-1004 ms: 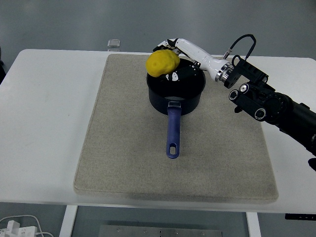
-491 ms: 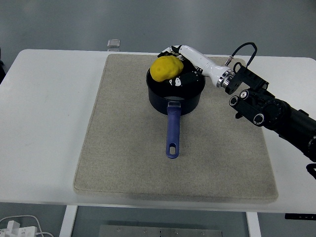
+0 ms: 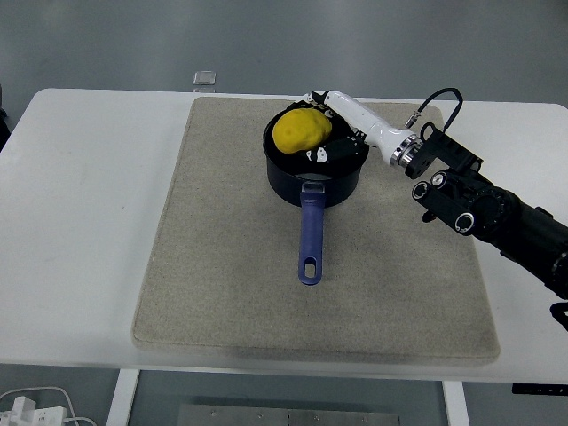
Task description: Put the potato in the blue pot
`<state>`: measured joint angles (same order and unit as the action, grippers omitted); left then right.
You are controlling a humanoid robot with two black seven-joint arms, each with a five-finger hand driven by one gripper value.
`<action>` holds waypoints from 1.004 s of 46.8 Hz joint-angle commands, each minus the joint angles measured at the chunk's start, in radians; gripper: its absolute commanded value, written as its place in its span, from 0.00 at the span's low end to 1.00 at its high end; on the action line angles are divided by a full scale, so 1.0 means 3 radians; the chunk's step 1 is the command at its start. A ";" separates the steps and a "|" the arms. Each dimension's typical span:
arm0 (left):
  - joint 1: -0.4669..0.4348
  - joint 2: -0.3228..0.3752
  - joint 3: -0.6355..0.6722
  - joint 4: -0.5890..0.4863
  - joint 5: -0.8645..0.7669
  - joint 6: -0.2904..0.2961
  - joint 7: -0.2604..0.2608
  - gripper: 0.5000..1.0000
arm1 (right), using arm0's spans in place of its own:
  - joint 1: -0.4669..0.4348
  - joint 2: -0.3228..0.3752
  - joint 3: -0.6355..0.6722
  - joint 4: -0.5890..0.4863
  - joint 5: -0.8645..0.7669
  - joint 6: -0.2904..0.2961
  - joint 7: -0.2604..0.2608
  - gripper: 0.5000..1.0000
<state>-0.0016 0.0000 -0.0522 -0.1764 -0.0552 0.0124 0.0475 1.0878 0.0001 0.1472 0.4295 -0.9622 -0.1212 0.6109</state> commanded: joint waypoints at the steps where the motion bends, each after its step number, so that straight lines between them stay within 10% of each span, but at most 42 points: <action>1: 0.0000 0.0000 0.0000 0.0005 0.0000 0.0000 0.0000 0.99 | 0.0004 0.0000 0.0000 0.0000 0.0001 0.0000 0.0000 0.49; 3: 0.0000 0.0000 0.0000 0.0005 0.0000 0.0000 0.0000 0.98 | 0.0004 0.0000 0.0005 0.0000 0.0006 0.0000 0.0000 0.77; 6: 0.0000 0.0000 0.0000 0.0005 0.0000 0.0000 0.0000 0.99 | 0.0004 0.0000 0.0000 0.0005 0.0006 0.0000 0.0000 0.84; 47: 0.0000 0.0000 0.0000 -0.0020 0.0000 0.0000 0.0000 0.99 | 0.0035 0.0000 0.0005 0.0010 0.0012 0.0005 0.0000 0.85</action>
<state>-0.0015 0.0000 -0.0521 -0.1823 -0.0552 0.0121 0.0475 1.0965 0.0000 0.1490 0.4325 -0.9602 -0.1211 0.6109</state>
